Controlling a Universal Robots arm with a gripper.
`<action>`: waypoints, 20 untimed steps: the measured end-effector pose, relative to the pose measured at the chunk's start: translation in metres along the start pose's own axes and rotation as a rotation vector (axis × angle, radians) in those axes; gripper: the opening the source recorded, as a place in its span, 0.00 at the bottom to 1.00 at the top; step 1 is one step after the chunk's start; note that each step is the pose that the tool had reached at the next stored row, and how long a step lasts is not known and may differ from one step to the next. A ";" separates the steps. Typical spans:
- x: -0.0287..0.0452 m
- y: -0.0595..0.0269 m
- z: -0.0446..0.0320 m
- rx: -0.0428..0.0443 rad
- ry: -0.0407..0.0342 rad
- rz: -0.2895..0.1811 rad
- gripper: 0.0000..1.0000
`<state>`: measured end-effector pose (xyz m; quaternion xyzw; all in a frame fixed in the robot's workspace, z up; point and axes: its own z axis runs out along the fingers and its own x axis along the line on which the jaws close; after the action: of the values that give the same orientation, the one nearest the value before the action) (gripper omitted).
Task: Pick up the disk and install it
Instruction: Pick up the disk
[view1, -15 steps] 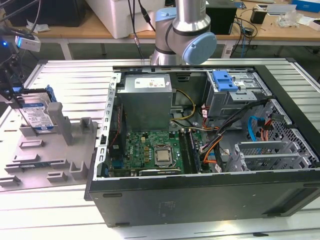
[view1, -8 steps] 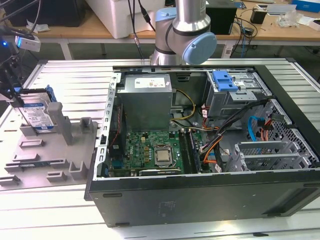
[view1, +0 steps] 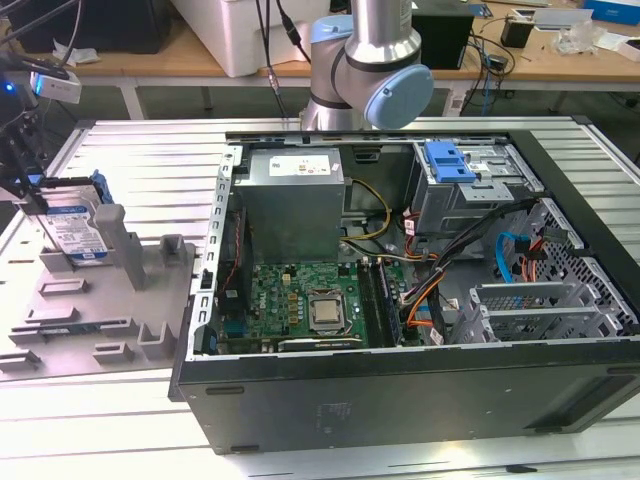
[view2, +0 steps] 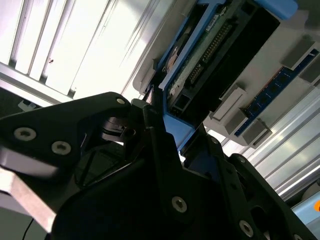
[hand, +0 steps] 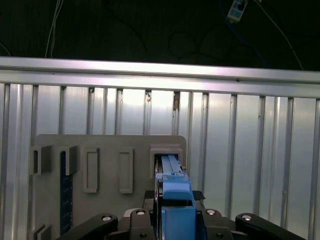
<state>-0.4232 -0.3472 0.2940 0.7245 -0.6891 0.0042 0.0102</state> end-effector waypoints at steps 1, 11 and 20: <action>0.0000 0.0000 0.0000 0.0000 0.0000 0.000 0.37; 0.0001 0.0000 -0.0029 0.0001 0.0000 0.000 0.37; 0.0003 0.0001 -0.0150 0.0000 0.0018 0.000 0.37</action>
<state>-0.4231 -0.3472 0.3090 0.7245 -0.6891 0.0048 0.0108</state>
